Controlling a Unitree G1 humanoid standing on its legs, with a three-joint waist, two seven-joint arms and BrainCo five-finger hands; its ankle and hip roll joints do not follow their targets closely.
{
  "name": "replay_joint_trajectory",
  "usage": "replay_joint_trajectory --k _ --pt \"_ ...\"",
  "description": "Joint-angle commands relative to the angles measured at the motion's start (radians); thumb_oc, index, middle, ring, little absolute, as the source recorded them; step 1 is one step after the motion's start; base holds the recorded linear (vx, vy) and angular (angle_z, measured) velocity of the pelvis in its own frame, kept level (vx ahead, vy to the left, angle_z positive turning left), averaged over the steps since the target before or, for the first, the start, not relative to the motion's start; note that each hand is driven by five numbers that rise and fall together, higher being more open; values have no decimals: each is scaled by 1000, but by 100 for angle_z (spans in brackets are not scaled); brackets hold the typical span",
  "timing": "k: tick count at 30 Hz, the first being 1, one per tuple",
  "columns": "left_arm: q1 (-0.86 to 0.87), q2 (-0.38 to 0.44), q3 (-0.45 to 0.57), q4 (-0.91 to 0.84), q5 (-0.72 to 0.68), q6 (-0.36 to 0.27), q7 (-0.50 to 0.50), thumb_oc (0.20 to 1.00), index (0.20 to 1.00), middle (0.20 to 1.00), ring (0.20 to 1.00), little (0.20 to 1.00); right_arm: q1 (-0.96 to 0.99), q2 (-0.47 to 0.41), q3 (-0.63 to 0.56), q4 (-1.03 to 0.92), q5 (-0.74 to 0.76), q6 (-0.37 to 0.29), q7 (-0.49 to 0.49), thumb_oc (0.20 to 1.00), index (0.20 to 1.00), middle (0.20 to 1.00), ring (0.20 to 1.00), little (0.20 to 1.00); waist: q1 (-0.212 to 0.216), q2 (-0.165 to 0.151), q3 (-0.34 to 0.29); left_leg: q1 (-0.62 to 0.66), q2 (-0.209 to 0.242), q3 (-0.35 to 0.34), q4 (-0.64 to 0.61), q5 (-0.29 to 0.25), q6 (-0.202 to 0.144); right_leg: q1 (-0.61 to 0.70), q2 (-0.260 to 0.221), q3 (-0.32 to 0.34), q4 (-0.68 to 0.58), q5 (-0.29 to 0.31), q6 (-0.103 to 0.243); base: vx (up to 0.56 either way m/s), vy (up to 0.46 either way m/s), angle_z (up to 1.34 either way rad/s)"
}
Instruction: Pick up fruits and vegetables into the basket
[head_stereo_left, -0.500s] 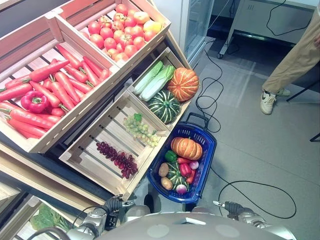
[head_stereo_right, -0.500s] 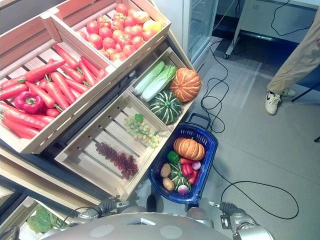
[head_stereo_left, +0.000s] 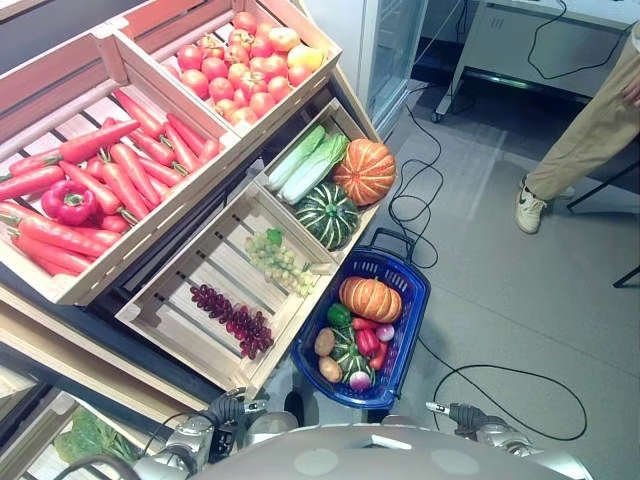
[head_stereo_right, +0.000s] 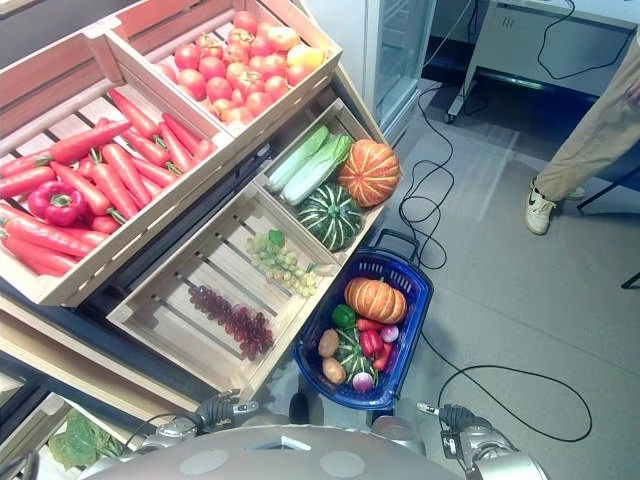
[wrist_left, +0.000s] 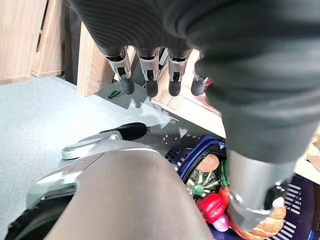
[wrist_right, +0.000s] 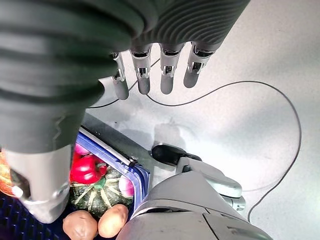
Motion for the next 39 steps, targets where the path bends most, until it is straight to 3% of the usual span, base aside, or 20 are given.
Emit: replay_joint_trajectory --k 1,14,27,34,39 --pt "-68 12 10 62 -30 -28 6 1000 1000 1000 1000 1000 -61 18 6 52 15 -3 1 1000 1000 1000 1000 1000 7 -30 12 0 53 -10 6 -26 -29 1 -114 6 8 39 92 0 0 0" --pt "-59 19 21 38 -89 -46 4 1000 1000 1000 1000 1000 -57 1 -7 42 31 7 -1 1000 1000 1000 1000 1000 7 -22 37 -25 54 -14 6 -18 -33 -26 -112 7 8 46 93 11 -1 0" --pt "-150 16 -8 -45 -255 -135 -5 1000 1000 1000 1000 1000 -157 -23 22 26 101 -10 -36 1000 1000 1000 1000 1000 6 3 198 -203 33 -49 6 30 -31 -203 -99 23 8 91 83 -104 -16 0" --pt "-224 20 -33 -117 -328 -167 15 1000 1000 1000 1000 1000 -231 -51 34 -8 140 2 -41 1000 1000 1000 1000 1000 2 -6 279 -296 31 -51 6 59 -34 -288 -89 23 12 113 81 -107 -15 2" --pt "-283 39 -54 -210 -420 -233 -15 1000 1000 1000 1000 1000 -276 -69 44 -33 174 14 -50 1000 1000 1000 1000 1000 8 -9 337 -339 33 -56 6 71 -31 -351 -83 30 72 98 68 -90 -2 7"
